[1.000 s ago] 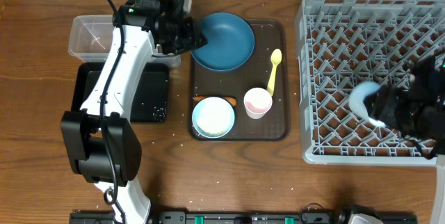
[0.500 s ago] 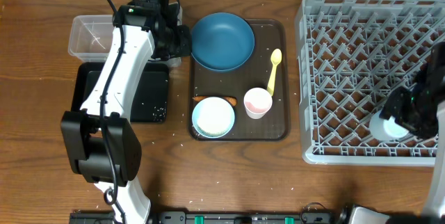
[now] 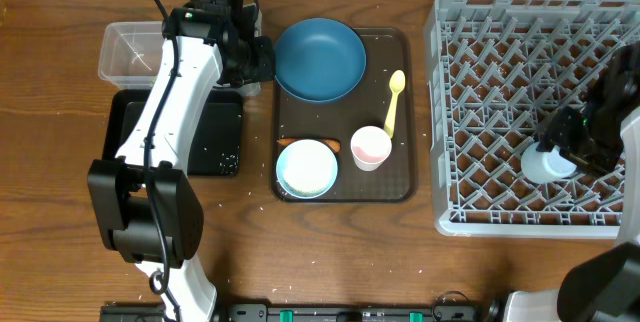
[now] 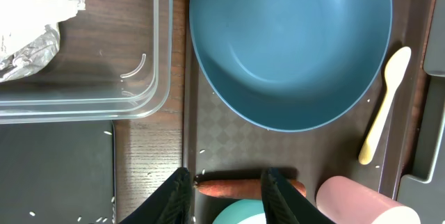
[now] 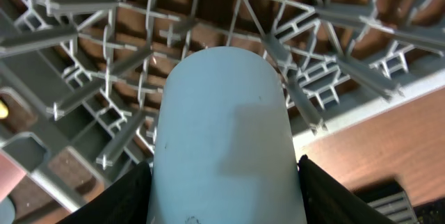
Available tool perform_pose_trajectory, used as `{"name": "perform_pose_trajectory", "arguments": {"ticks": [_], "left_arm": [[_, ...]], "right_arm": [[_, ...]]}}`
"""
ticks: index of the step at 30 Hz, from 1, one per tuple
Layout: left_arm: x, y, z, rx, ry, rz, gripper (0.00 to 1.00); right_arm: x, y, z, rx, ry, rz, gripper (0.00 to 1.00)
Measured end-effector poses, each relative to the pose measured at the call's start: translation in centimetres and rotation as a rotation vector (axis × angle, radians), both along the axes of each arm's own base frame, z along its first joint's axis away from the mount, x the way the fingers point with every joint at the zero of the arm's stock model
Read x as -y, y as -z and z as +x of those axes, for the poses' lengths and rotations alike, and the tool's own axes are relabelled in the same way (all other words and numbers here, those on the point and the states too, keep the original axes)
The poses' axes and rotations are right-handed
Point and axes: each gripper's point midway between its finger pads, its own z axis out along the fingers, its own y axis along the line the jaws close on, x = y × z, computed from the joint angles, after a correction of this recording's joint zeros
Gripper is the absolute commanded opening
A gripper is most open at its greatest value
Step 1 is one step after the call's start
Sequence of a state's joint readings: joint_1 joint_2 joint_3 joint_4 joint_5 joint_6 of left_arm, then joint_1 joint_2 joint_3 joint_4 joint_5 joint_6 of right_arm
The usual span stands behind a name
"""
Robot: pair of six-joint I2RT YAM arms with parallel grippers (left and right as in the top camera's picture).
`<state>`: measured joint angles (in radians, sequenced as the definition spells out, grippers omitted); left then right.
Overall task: Sort waste into correct bins and load items into the dishwasher rack
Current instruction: 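Place the light-blue cup upside down in the dish rack with the right gripper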
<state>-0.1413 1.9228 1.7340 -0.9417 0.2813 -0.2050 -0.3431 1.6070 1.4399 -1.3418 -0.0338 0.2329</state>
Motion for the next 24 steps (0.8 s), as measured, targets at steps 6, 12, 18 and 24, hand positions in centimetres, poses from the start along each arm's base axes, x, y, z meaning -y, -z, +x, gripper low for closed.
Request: {"name": "perform_pose_trajectory", "arguments": {"ticks": [6,12,18,24], "left_arm": [[0.0,0.0,0.0,0.0,0.0,0.0,0.36],[0.0,0.0,0.0,0.0,0.0,0.0,0.36],[0.0,0.0,0.0,0.0,0.0,0.0,0.36],[0.0,0.0,0.0,0.0,0.0,0.0,0.36]], "right_arm": [[0.3,1.6,1.0,-0.013,-0.004,0.008,0.54],[0.0,2.7,0.4,-0.062,-0.011,0.026,0.67],[0.0,3.5,1.3,-0.05,-0.015,0.034,0.7],[-0.1,3.5,1.3,-0.048,-0.015,0.04,0.73]]}}
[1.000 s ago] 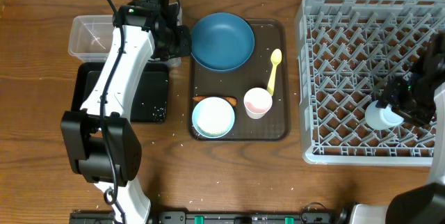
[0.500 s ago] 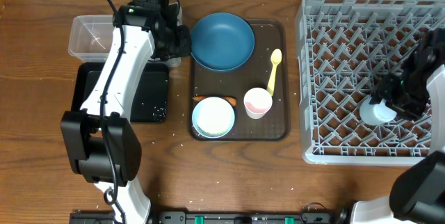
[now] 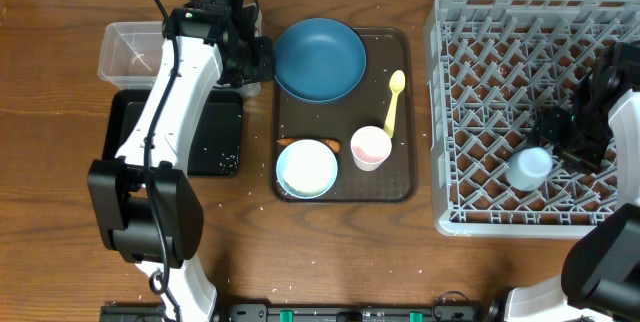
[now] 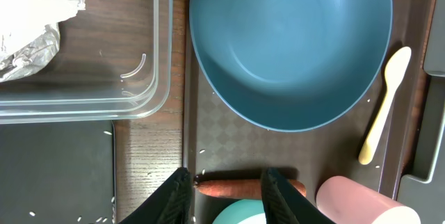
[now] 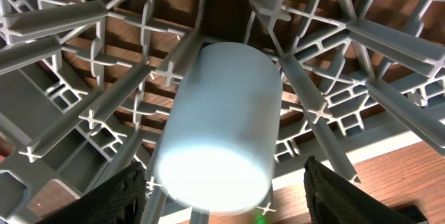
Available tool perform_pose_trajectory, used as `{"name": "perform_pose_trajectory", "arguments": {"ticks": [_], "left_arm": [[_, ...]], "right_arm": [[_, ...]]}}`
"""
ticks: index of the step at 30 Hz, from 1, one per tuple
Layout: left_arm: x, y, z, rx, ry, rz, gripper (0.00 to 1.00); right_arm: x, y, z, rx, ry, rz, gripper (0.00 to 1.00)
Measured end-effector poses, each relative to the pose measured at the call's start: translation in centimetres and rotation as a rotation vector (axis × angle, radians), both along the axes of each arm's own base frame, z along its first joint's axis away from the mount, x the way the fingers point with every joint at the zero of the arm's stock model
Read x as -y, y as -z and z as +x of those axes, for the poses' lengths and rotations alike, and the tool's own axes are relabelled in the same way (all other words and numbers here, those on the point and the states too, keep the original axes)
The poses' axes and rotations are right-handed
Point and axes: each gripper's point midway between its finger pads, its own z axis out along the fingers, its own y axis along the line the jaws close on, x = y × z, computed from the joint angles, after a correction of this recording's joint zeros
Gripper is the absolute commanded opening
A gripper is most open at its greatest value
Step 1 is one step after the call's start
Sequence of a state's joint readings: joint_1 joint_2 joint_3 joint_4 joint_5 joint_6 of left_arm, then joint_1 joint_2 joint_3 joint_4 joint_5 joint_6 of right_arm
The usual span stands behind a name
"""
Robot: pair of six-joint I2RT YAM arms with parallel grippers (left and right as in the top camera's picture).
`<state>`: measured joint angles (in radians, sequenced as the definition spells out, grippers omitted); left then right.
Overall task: Sort waste into correct bins and load items into the dishwasher rack
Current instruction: 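Place the light-blue cup upside down in the dish rack with the right gripper, then grasp the pink cup with the left gripper and lift it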
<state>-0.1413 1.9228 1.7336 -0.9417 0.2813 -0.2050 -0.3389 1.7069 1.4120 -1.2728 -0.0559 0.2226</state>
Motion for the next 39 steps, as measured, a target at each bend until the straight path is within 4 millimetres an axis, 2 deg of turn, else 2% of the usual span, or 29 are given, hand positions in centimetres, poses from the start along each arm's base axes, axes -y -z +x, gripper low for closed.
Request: {"name": "perform_pose_trajectory", "arguments": {"ticks": [3,5,8,12,16,18,20,24,30,36,37,39], "left_arm": [[0.2,0.0,0.0,0.005,0.012,0.0,0.36],[0.6,-0.1,-0.1,0.013,0.056,-0.005,0.4],[2.6,-0.3,-0.7,0.026,0.166,-0.03,0.45],[7.2,-0.4,-2.5,0.04,0.351,-0.041,0.53],[13.0,-0.3,-5.8,0.045,0.548,-0.028,0.55],[15.3,0.0,-7.7,0.037,0.629,0.003,0.56],[16.5,0.3,-9.3,0.024,0.681,0.04,0.56],[16.7,1.2,-11.0,-0.014,0.72,0.126,0.57],[15.5,2.9,-10.7,-0.053,0.693,0.185,0.6],[15.5,6.6,-10.6,-0.134,0.687,0.201,0.6],[15.6,7.1,-10.7,-0.145,0.688,0.2,0.57],[15.7,7.9,-10.8,-0.161,0.684,0.196,0.45]], "right_arm": [[-0.2,-0.1,0.2,0.008,-0.004,0.011,0.74],[-0.3,-0.6,0.4,0.018,-0.008,0.019,0.76],[-0.1,-2.7,1.6,0.072,-0.019,0.011,0.8],[0.3,-7.5,3.3,0.207,-0.036,-0.029,0.82],[0.2,-11.2,2.9,0.31,-0.047,-0.067,0.82],[0.0,-12.1,2.3,0.327,-0.052,-0.074,0.82],[-0.2,-12.4,2.0,0.329,-0.057,-0.074,0.82],[-0.3,-12.1,1.8,0.311,-0.068,-0.069,0.82],[-0.3,-12.1,1.7,0.309,-0.081,-0.07,0.82],[-0.3,-12.1,1.7,0.309,-0.082,-0.07,0.82],[-0.3,-12.1,1.7,0.309,-0.082,-0.07,0.82],[-0.3,-12.1,1.7,0.309,-0.082,-0.07,0.82]]}}
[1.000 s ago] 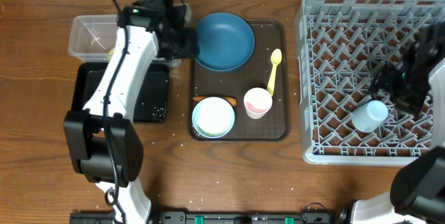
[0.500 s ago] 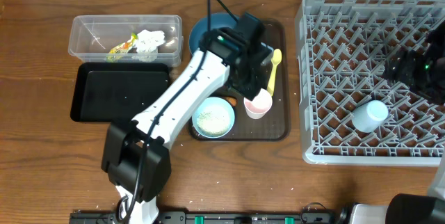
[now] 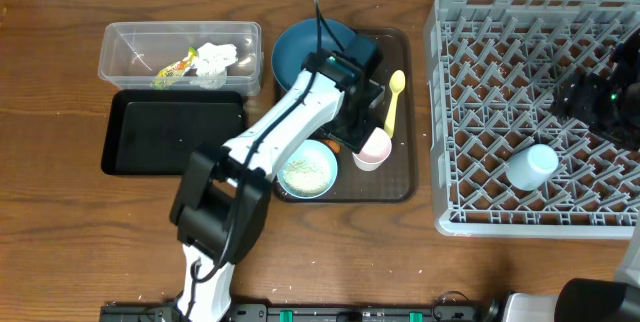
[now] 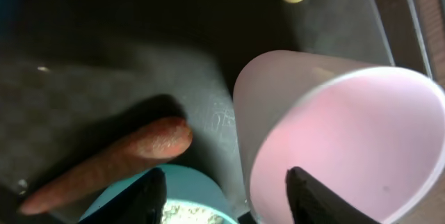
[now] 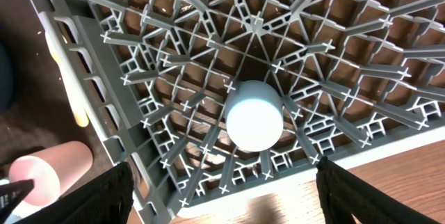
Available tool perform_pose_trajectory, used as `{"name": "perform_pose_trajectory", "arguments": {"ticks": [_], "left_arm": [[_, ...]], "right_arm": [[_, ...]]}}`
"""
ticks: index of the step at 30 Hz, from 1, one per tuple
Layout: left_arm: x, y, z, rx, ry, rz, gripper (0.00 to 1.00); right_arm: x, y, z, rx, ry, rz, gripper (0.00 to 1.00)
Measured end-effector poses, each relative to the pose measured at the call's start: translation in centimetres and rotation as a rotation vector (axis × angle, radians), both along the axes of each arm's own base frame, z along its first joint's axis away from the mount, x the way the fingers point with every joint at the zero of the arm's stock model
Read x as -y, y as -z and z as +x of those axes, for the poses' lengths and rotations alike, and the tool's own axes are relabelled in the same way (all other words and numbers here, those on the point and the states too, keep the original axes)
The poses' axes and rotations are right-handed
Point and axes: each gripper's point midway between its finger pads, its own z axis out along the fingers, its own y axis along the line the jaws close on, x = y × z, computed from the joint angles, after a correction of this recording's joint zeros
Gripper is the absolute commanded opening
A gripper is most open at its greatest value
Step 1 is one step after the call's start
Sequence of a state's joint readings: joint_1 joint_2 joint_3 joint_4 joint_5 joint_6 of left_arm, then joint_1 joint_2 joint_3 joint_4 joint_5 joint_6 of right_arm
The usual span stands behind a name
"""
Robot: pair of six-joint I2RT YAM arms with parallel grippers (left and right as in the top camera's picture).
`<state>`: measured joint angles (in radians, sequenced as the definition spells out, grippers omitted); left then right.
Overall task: Sort waste into correct bins and load items into the dishwasher rack
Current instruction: 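Grasp the pink cup with the left gripper and lift it, then move the pink cup toward the right gripper for handover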
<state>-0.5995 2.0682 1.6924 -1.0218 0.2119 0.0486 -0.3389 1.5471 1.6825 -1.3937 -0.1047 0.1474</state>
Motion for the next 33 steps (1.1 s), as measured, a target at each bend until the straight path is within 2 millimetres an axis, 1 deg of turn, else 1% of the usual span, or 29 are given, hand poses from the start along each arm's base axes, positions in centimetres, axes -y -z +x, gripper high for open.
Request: {"name": "perform_pose_trajectory", "arguments": {"ticks": [2,4,8,9,10,16,19,21,23,25,27,29,31,33], "left_arm": [[0.2,0.1,0.1,-0.002,-0.014,-0.009,0.32],[0.4,0.1,0.1,-0.002,-0.018,-0.018,0.26],[0.5,0.1,0.1,-0.005,-0.023,-0.024,0.19],[0.5,0.1,0.1,-0.005,-0.023,-0.026,0.11],[0.5,0.1,0.1,-0.008,-0.028,-0.026,0.06],[1.2,0.2,-0.3,-0.039,-0.022,-0.067,0.06],[1.5,-0.3,-0.2,-0.075,-0.038,-0.13,0.06],[1.6,-1.1,0.3,-0.104,-0.062,-0.207,0.06],[1.8,-2.6,1.4,-0.117,-0.089,-0.32,0.06],[1.9,-5.1,2.9,-0.112,-0.111,-0.474,0.06],[1.8,-8.3,4.5,-0.092,-0.119,-0.643,0.06],[1.2,-12.1,6.0,-0.073,-0.122,-0.816,0.06],[0.6,-14.9,6.8,-0.067,-0.118,-0.942,0.06],[0.0,-17.4,7.1,-0.082,-0.105,-1.056,0.06]], "right_arm": [[0.0,0.0,0.0,0.0,0.0,0.0,0.82],[0.0,0.0,0.0,0.0,0.0,0.0,0.82],[0.0,0.0,0.0,0.0,0.0,0.0,0.82],[0.0,0.0,0.0,0.0,0.0,0.0,0.82],[0.0,0.0,0.0,0.0,0.0,0.0,0.82],[-0.1,0.0,0.0,0.001,-0.004,0.004,0.82],[-0.8,-0.2,0.5,0.028,-0.044,0.038,0.82],[-1.8,-0.6,1.3,0.072,-0.095,0.083,0.81],[-3.2,-1.2,2.2,0.13,-0.16,0.142,0.81],[-5.0,-2.1,3.2,0.198,-0.241,0.208,0.81],[-7.3,-3.2,4.2,0.275,-0.337,0.277,0.81],[-9.3,-4.4,5.0,0.344,-0.42,0.33,0.81],[-11.6,-5.6,5.8,0.413,-0.506,0.372,0.82],[-14.2,-6.9,6.3,0.479,-0.607,0.408,0.82]]}}
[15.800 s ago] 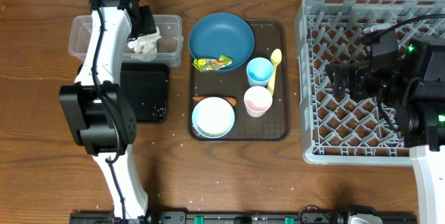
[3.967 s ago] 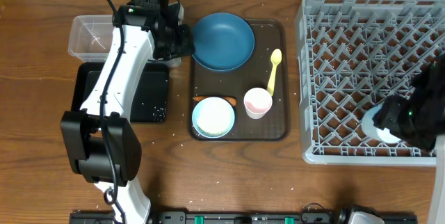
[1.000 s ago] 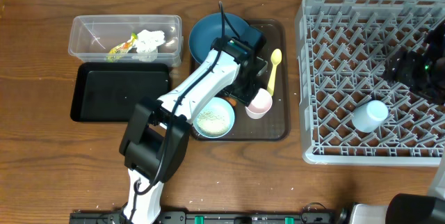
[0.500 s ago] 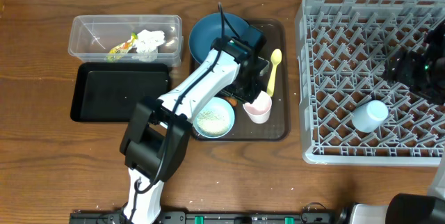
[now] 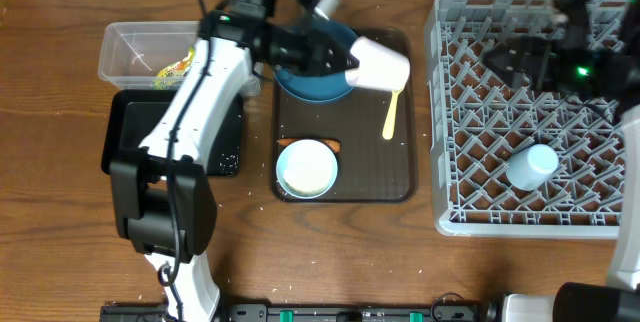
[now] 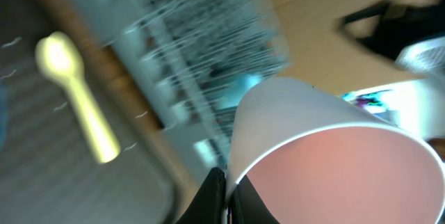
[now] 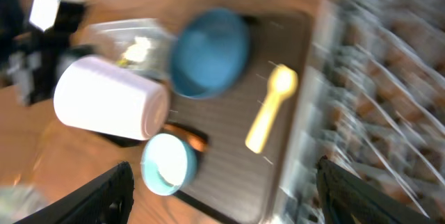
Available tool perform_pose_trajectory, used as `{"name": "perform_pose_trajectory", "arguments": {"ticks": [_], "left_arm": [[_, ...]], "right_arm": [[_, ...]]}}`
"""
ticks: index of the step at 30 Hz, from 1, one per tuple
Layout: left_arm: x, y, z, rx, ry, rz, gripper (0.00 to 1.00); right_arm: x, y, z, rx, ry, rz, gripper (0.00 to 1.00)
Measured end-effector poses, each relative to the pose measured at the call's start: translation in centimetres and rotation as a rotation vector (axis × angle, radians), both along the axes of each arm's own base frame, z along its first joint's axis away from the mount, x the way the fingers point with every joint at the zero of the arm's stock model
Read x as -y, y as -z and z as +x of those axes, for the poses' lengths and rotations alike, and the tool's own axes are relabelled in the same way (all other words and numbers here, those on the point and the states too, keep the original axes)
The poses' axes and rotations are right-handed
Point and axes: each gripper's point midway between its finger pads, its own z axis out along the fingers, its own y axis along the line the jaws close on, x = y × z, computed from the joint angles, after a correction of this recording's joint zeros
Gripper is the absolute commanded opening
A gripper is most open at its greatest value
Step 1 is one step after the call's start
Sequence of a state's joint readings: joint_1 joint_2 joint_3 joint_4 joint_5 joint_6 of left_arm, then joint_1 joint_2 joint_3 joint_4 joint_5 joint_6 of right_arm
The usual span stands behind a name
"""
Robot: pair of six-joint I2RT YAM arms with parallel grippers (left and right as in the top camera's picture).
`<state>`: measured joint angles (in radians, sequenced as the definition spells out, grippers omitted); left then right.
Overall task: Sort waste into correct bins and load items into the dishwasher rack
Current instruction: 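Move the pink cup toward the right gripper for handover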
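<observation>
A pink cup [image 5: 380, 64] hangs tipped on its side above the brown tray [image 5: 400, 187]. My left gripper [image 5: 347, 61] is shut on its rim; the left wrist view shows the cup [image 6: 334, 161] with the black fingers [image 6: 221, 195] pinching its wall. My right gripper [image 5: 497, 58] is open over the far left part of the grey dishwasher rack [image 5: 445, 112], facing the tray. In the right wrist view the pink cup [image 7: 111, 100] lies up left, and my right gripper [image 7: 222, 203] has nothing between its fingers. A light blue cup [image 5: 530, 165] stands upside down in the rack.
On the tray lie a blue bowl [image 5: 305, 77], a yellow spoon [image 5: 392, 112], a small teal bowl of rice [image 5: 307, 167] and a carrot [image 7: 191, 139]. A clear bin [image 5: 140, 52] with scraps and a black bin [image 5: 175, 137] stand to the left.
My left gripper was open around the pink cup on the tray; now it is shut on the rim and holds the cup above the tray. My right gripper has moved to the rack's far left part.
My right gripper was shut on the light blue cup in the rack while my left hung open by the blue bowl. Then the right was open with the cup left standing. Then the left was at the pink cup, which it now holds aloft.
</observation>
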<state>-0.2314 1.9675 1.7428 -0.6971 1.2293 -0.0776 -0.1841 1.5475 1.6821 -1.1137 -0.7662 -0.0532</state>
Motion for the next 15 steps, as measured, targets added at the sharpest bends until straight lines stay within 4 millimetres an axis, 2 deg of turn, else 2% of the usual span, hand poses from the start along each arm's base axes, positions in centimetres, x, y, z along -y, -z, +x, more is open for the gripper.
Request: {"name": "perform_pose_trajectory", "arguments": {"ticks": [5,9,15], "left_arm": [[-0.2,-3.1,-0.7,-0.045,0.065,-0.165,0.06],[0.0,-4.2,-1.4,-0.099,0.102,-0.221,0.06],[0.0,-4.7,-1.8,-0.147,0.116,-0.244,0.06]], "right_arm": [[-6.4,-2.3,0.2,0.142,-0.203,0.046,0.84],[-10.6,-3.7,-0.3,0.232,-0.329,0.065,0.83],[-13.8,-4.6,-1.1,0.289,-0.421,0.077,0.84]]}}
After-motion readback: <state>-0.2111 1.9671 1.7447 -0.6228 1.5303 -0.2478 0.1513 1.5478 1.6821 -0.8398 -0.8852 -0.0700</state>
